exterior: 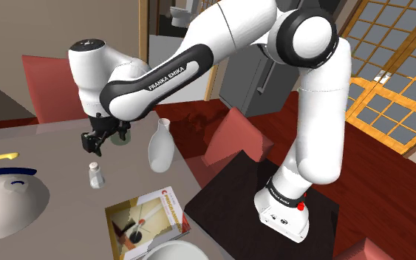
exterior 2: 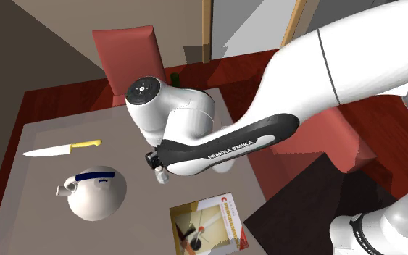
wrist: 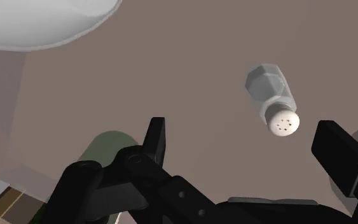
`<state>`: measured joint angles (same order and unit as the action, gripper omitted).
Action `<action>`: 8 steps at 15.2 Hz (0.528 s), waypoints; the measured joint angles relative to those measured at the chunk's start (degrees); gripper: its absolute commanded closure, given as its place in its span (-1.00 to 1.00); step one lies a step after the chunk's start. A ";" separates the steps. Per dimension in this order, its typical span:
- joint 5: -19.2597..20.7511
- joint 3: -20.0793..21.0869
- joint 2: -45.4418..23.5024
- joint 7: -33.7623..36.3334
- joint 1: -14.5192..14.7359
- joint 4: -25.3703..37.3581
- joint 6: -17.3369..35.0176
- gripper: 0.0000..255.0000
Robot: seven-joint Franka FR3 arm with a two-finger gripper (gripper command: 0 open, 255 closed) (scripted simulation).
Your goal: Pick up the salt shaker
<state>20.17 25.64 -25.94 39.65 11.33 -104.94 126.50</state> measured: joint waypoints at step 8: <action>4.71 -2.80 -15.58 2.73 7.06 16.46 -2.76 -1.00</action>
<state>24.88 22.84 -41.52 42.38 18.39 -88.47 123.73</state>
